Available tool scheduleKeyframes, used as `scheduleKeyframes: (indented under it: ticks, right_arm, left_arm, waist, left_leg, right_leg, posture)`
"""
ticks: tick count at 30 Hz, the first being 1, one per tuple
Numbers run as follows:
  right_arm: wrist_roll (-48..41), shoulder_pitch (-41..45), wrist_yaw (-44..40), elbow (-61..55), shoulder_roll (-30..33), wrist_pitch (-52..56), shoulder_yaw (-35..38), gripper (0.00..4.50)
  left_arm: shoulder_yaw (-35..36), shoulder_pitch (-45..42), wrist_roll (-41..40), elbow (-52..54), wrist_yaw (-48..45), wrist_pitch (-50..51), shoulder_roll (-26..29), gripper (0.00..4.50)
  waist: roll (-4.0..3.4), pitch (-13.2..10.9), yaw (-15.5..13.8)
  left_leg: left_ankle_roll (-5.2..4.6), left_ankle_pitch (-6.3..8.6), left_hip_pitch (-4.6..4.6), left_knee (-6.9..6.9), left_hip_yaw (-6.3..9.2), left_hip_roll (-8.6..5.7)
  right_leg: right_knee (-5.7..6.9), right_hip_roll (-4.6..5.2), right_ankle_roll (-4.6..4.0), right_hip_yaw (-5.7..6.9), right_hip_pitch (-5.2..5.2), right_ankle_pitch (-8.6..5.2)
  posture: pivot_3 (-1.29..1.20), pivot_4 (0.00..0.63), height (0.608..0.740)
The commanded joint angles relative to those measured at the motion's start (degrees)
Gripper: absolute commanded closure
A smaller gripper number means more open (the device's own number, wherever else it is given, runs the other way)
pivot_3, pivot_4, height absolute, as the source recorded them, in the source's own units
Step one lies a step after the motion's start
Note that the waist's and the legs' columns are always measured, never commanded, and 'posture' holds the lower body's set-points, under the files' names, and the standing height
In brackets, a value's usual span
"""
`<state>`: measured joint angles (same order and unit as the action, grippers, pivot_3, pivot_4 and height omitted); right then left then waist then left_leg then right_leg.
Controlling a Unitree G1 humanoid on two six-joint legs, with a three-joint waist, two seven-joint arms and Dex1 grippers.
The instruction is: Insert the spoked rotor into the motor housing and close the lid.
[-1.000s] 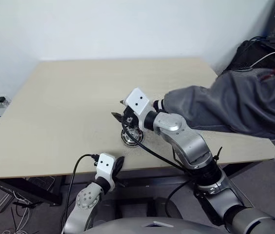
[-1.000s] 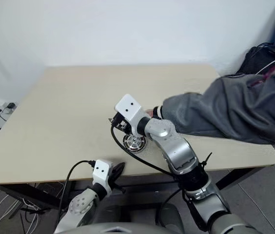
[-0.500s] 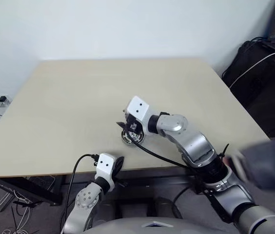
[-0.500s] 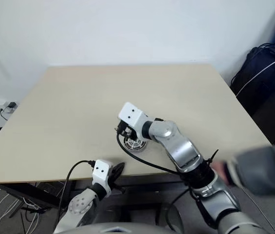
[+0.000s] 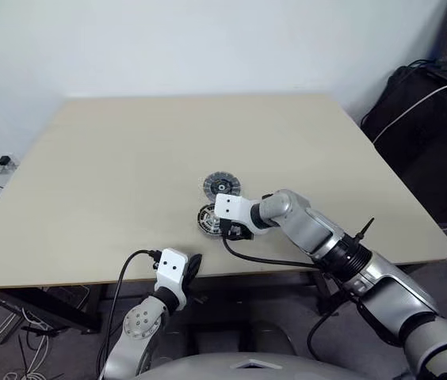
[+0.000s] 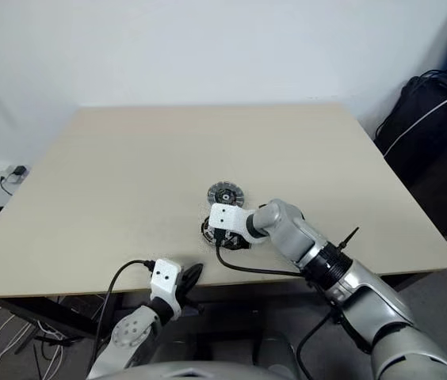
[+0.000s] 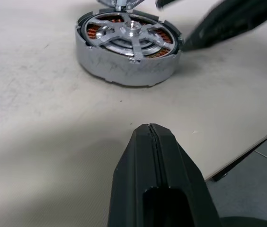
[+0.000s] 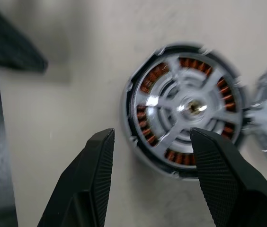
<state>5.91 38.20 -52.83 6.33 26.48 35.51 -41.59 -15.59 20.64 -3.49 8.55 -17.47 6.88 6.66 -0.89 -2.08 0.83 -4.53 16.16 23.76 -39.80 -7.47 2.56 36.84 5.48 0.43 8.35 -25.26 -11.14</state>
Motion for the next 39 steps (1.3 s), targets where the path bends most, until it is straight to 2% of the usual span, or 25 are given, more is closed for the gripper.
scheduleKeyframes:
  ticks: [1,15,18,23,25,32,39]
  right_arm:
    - [1.5,2.0,-2.1,1.0,-0.9,-2.2,0.0,1.79]
    - [5.4,2.1,-5.1,5.0,-3.4,-4.4,-0.1,1.79]
    - [6.8,2.2,-4.3,7.1,-4.0,-4.5,-0.1,2.37]
    - [8.4,2.4,-3.6,9.1,-4.8,-4.8,0.4,4.01]
    - [8.8,2.5,-3.2,9.8,-5.2,-5.0,0.6,4.43]
    - [8.4,2.0,-3.1,9.0,-5.4,-3.4,2.2,4.43]
    - [3.6,-1.2,-2.7,-1.6,-5.4,9.8,8.9,4.43]
  left_arm:
    - [0.0,0.0,-0.3,1.2,0.5,-1.2,-0.6,4.50]
    - [0.3,0.2,-0.5,0.8,1.3,-1.7,-1.0,4.50]
    - [0.3,0.3,-0.3,0.6,1.4,-2.0,-1.1,4.50]
    - [0.4,0.7,-0.1,0.0,1.5,-2.9,-1.3,4.50]
    - [0.4,0.7,-0.1,-0.7,1.5,-3.4,-1.4,4.50]
    - [0.9,-0.1,-0.3,-3.2,1.2,-5.1,-1.5,4.50]
    - [1.1,-0.4,-0.4,-4.5,0.8,-6.0,-1.8,4.50]
  waist:
    - [0.00,0.0,-0.1]
    - [-0.01,0.0,-0.2]
    - [-0.02,0.0,-0.2]
    - [0.02,0.1,-0.1]
    - [0.00,0.1,-0.1]
    - [0.00,0.1,-0.1]
    - [-0.02,0.1,-0.4]
  left_leg:
    - [0.00,0.00,0.00,0.00,0.00,0.00]
    - [0.02,0.00,-0.01,-0.03,0.00,0.01]
    - [0.02,0.00,-0.02,-0.04,0.00,0.01]
    - [0.03,0.00,-0.14,-0.05,0.00,0.02]
    - [0.04,-0.01,-0.19,-0.08,0.00,0.03]
    - [0.07,-0.06,-0.23,-0.11,0.01,0.06]
    - [0.04,-0.05,0.00,-0.11,0.03,0.04]
  right_leg:
    - [0.00,0.00,0.00,0.00,0.00,0.00]
    - [0.03,0.00,0.00,0.00,0.01,0.01]
    - [0.04,0.00,0.00,0.00,0.01,0.01]
    - [0.05,0.01,0.00,0.00,0.12,0.01]
    - [0.08,0.02,0.01,-0.01,0.16,0.01]
    - [0.09,0.13,0.01,0.00,0.18,0.09]
    - [0.04,0.13,-0.04,0.01,0.01,0.09]
  posture:
    - [0.00,0.000,0.740]
    - [0.00,0.000,0.740]
    - [0.00,0.000,0.740]
    - [0.00,0.000,0.740]
    - [0.00,0.000,0.740]
    - [0.00,0.000,0.740]
    - [0.00,0.000,0.740]
